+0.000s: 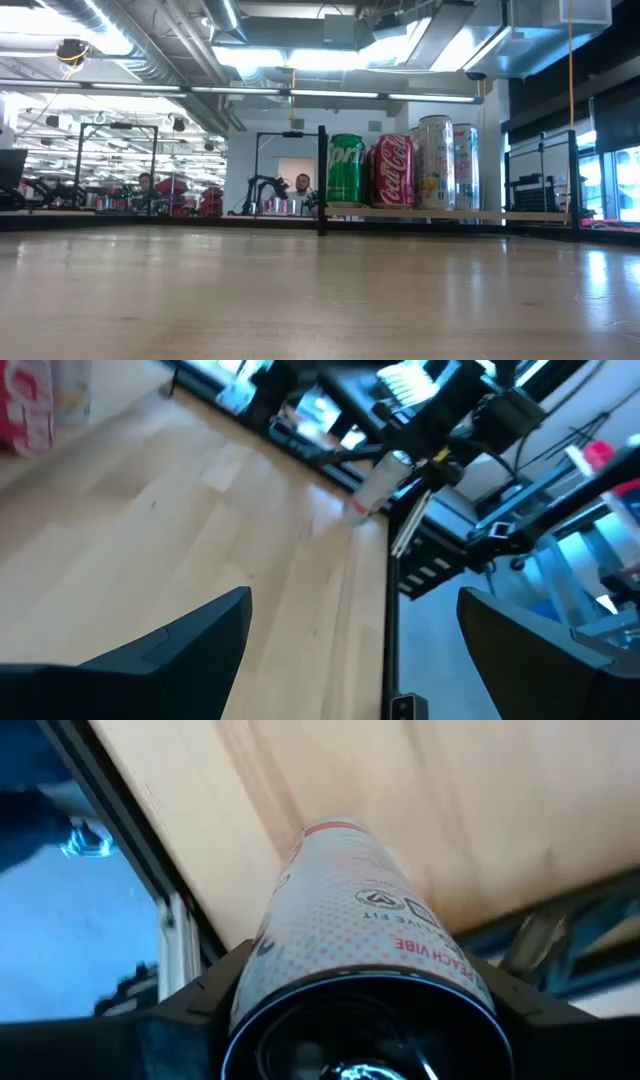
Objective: Place canned beverage on shelf
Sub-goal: Put the white pink soda can on the shelf aligned with the other white pink soda can, then return to Home Position
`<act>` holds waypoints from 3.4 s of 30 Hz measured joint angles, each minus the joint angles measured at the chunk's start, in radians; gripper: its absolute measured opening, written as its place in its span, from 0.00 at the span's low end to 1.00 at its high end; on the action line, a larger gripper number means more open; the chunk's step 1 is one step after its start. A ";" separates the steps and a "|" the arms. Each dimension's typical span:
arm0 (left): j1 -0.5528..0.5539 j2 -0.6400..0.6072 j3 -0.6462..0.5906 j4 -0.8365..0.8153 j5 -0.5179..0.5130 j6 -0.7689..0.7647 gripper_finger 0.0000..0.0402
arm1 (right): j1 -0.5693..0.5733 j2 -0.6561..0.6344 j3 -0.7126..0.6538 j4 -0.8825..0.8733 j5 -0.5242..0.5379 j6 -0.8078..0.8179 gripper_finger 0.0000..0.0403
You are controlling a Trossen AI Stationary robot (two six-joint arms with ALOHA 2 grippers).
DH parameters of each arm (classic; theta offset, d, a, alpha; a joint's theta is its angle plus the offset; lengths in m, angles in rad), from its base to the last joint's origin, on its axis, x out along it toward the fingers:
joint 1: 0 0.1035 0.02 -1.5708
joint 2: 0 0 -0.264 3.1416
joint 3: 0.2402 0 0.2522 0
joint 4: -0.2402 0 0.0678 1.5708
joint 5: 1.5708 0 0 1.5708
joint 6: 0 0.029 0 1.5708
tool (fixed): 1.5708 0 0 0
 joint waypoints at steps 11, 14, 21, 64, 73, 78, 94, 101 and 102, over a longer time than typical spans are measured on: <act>0.033 -0.173 0.001 -0.092 -0.011 0.160 0.86 | -0.337 -0.189 0.110 -0.284 0.263 -0.328 0.55; 0.070 -0.203 0.001 -0.171 -0.015 0.172 0.86 | -0.503 -0.253 0.114 -0.334 0.315 -0.481 0.55; 0.178 -0.217 0.001 -0.377 0.000 0.301 0.86 | -0.987 -0.285 0.115 -0.352 0.275 -0.952 0.55; 0.472 -0.213 0.001 -0.285 0.188 0.558 0.86 | -1.755 0.009 0.115 -0.108 0.152 -1.833 0.89; 0.471 -0.213 0.001 -0.285 0.178 0.540 0.86 | -1.754 -0.039 0.238 -0.264 0.107 -1.725 0.97; 0.461 -0.199 0.001 -0.270 0.168 0.492 0.86 | -1.754 -0.103 0.333 -0.283 0.015 -1.514 0.96; 0.462 -0.172 0.000 -0.160 0.221 0.585 0.14 | -1.609 -0.530 -0.013 0.384 -0.171 -1.442 0.04; 0.433 -0.193 -0.150 0.146 0.207 0.528 0.02 | -1.610 -0.771 -0.352 0.808 -0.317 -1.371 0.10; 0.427 -0.203 -0.194 0.208 0.200 0.513 0.02 | -1.610 -0.812 -0.400 0.874 -0.328 -1.352 0.10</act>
